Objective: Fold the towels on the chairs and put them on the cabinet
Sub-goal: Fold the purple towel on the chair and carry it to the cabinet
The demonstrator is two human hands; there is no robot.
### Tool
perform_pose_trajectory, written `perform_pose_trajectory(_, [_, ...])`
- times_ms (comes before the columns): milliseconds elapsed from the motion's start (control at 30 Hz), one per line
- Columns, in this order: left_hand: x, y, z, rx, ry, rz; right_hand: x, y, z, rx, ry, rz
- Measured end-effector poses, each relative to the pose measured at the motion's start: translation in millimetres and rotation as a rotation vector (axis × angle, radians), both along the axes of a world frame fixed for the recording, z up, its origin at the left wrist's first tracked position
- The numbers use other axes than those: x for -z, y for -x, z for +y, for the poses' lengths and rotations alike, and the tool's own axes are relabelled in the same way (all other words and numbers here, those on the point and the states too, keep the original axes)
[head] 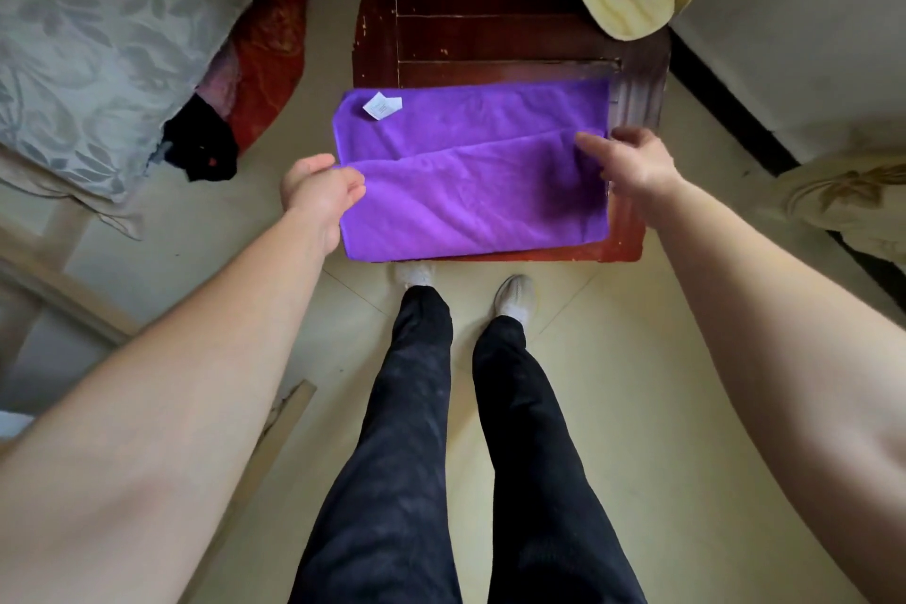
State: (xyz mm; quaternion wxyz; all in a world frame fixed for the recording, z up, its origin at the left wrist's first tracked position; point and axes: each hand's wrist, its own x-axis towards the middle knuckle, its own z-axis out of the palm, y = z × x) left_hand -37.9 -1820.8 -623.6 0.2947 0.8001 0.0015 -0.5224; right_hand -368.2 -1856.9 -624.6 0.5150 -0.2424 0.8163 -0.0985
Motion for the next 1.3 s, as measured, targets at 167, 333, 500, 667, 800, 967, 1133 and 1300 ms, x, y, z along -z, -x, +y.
perform_pose_trajectory(167, [7, -2, 2, 0.157, -0.076, -0.129, 3, 3, 6, -0.02, 0.049, 0.089])
perform_pose_trajectory(333, [12, -3, -2, 0.26, -0.079, -0.243, 5, 8, -3, -0.245, 0.08, 0.144])
perform_pose_trajectory(500, [10, -11, -2, 0.685, -0.081, -0.47, -3, 2, -15, -0.644, 0.028, 0.38])
perform_pose_trajectory(667, [-3, -4, -10, 0.794, -0.027, -0.635, -5, 1, -18, -0.39, 0.078, 0.263])
perform_pose_trajectory(800, [-2, -1, -40, 0.663, 0.06, -0.669, 3, 1, -34, -0.072, 0.157, 0.181])
perform_pose_trajectory(967, [13, 0, -82, 0.639, 0.159, -0.724, 29, 0, -56, -0.136, 0.259, 0.264])
perform_pose_trajectory(1133, [36, -4, -93, 0.755, 0.05, -0.729, 36, -8, -60, -0.228, 0.26, 0.406])
perform_pose_trajectory(1300, [22, 13, -49, 0.956, 0.171, -1.009, 31, -11, -34, -0.224, 0.069, 0.473])
